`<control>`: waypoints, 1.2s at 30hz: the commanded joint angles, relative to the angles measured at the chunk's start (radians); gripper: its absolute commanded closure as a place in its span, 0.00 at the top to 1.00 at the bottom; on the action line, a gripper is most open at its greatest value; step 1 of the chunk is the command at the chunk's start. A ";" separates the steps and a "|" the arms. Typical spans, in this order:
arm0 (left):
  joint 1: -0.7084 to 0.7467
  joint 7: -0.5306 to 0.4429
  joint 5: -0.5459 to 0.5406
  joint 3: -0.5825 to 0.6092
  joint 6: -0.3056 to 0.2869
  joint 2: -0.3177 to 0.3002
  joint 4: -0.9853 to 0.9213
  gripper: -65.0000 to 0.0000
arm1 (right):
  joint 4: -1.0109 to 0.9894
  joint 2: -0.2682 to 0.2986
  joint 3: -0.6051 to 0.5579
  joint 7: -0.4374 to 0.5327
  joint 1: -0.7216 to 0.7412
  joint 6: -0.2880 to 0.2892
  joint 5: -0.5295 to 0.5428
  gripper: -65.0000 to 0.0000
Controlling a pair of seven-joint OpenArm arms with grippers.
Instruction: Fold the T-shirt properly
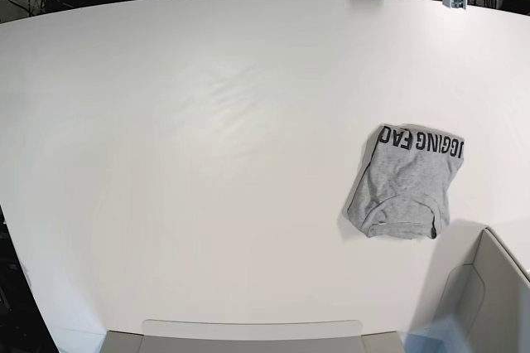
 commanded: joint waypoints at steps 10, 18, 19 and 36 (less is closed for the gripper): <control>0.030 -0.167 0.006 0.033 -0.005 -0.007 -0.290 0.00 | -0.278 0.002 0.001 0.046 0.055 0.003 0.004 0.00; -0.035 -0.409 0.141 0.143 -0.003 0.008 -0.675 0.00 | -0.594 0.010 -0.065 0.251 0.129 0.002 0.002 0.00; -0.052 -0.426 0.141 0.143 -0.003 0.007 -0.721 0.00 | -0.629 0.009 -0.073 0.264 0.144 0.002 0.002 0.00; -0.538 -0.911 0.311 0.156 0.003 -0.119 -1.853 0.00 | -1.344 0.006 -0.142 0.558 0.462 0.000 0.002 0.00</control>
